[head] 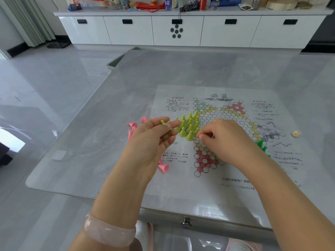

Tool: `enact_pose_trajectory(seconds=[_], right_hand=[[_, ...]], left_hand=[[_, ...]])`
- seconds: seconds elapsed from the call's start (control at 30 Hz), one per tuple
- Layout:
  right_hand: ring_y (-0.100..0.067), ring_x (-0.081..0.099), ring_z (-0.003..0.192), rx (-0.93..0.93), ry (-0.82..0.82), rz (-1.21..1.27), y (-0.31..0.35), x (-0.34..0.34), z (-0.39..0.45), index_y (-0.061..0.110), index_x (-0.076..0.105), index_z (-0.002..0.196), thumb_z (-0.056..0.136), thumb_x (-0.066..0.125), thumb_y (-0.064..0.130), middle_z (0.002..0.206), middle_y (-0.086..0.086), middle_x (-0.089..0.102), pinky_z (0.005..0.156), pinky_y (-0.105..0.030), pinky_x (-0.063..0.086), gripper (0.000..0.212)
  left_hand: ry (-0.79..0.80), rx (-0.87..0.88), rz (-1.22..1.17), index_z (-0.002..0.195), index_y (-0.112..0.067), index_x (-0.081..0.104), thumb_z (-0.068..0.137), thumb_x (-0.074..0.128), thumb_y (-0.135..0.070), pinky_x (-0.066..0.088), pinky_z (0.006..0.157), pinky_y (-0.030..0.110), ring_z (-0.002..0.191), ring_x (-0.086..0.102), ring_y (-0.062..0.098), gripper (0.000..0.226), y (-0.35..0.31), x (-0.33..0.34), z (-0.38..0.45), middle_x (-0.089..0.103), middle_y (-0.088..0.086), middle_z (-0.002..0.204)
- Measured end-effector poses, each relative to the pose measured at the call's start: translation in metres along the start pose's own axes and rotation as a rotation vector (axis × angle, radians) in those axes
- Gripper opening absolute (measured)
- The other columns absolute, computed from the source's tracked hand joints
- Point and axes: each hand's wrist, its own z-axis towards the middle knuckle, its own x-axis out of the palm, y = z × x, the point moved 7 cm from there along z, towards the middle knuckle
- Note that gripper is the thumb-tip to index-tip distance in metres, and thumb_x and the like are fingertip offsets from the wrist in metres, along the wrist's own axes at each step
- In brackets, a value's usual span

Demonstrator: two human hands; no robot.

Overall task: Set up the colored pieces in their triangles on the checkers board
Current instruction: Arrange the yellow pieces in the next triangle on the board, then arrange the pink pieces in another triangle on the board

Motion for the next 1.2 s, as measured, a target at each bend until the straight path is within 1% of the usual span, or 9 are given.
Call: enact_pose_trajectory(seconds=[0.13,0.3,0.4,0.47,0.57,0.77,0.87,1.0,1.2], right_hand=[[-0.004,0.048,0.049,-0.079,-0.142,0.26,0.014,-0.025,-0.002,0.014,0.068,0.074,0.089,0.052,0.024,0.055,0.009,0.058,0.046,-0.011,0.034,0.024],[-0.003,0.058,0.068,-0.156,0.001,0.457,0.034,-0.017,-0.006,0.022,0.07,0.091,0.084,0.06,0.022,0.076,0.006,0.068,0.061,-0.014,0.045,0.012],[-0.004,0.059,0.067,-0.162,0.107,0.421,0.034,-0.005,-0.006,0.021,0.071,0.092,0.084,0.061,0.018,0.076,0.006,0.069,0.065,-0.02,0.046,0.013],[0.003,0.057,0.065,-0.166,0.103,0.444,0.033,-0.005,-0.005,0.021,0.071,0.089,0.083,0.062,0.017,0.07,0.013,0.066,0.061,-0.011,0.044,0.011],[0.008,0.058,0.067,-0.173,0.11,0.507,0.031,-0.007,-0.007,0.024,0.07,0.088,0.082,0.063,0.014,0.07,0.016,0.065,0.062,-0.006,0.044,0.013],[0.002,0.059,0.069,-0.176,0.005,0.517,0.028,-0.015,-0.007,0.024,0.068,0.081,0.081,0.064,0.016,0.072,0.013,0.065,0.062,-0.008,0.045,0.009],[0.003,0.06,0.066,-0.074,-0.153,0.421,0.007,-0.028,-0.004,0.023,0.065,0.083,0.082,0.062,0.018,0.072,0.016,0.063,0.062,-0.006,0.046,0.006],[-0.001,0.057,0.068,0.051,-0.15,0.156,-0.015,-0.023,-0.002,0.019,0.063,0.084,0.084,0.06,0.018,0.076,0.009,0.064,0.061,-0.013,0.043,0.004],[-0.013,0.059,0.07,0.041,-0.099,0.04,-0.007,-0.002,0.001,0.019,0.065,0.084,0.084,0.06,0.018,0.076,0.004,0.064,0.057,-0.021,0.043,0.005]], left_hand=[[0.05,0.045,0.139,0.1,-0.008,0.053,0.085,0.051,0.007,0.054,0.067,0.017,0.066,0.062,0.008,0.021,-0.001,0.006,-0.003,0.071,0.008,0.091],[0.091,0.307,0.757,0.124,-0.028,0.039,0.083,0.052,-0.001,0.053,0.08,0.034,0.081,0.064,0.021,0.05,-0.006,0.017,-0.011,0.07,-0.001,0.094],[0.194,0.422,0.944,0.136,-0.03,0.028,0.084,0.05,-0.001,0.046,0.064,0.01,0.066,0.058,0.002,0.063,-0.002,0.03,-0.014,0.064,-0.014,0.103],[0.213,0.442,0.985,0.137,-0.033,0.025,0.085,0.053,-0.004,0.045,0.066,0.006,0.069,0.058,-0.005,0.066,-0.003,0.031,-0.013,0.059,-0.014,0.118],[0.206,0.407,0.873,0.137,-0.035,0.026,0.084,0.059,-0.005,0.053,0.085,0.034,0.088,0.065,0.013,0.069,-0.007,0.026,-0.013,0.052,0.0,0.132],[0.272,0.362,0.836,0.127,-0.043,0.032,0.084,0.054,-0.001,0.053,0.085,0.033,0.086,0.065,0.008,0.064,-0.009,0.025,-0.017,0.056,-0.008,0.122],[0.211,0.484,1.151,0.116,-0.036,0.05,0.084,0.058,-0.016,0.045,0.076,0.019,0.076,0.055,-0.002,0.038,-0.017,0.011,-0.018,0.055,-0.018,0.106],[0.184,0.415,1.592,0.109,-0.031,0.058,0.077,0.063,-0.042,0.039,0.081,0.028,0.094,0.046,0.009,0.034,-0.008,-0.012,-0.016,0.045,-0.014,0.104],[0.247,0.434,1.686,0.103,-0.03,0.058,0.083,0.059,-0.034,0.041,0.073,0.024,0.08,0.042,0.006,0.021,-0.001,-0.012,-0.019,0.041,-0.018,0.086]])
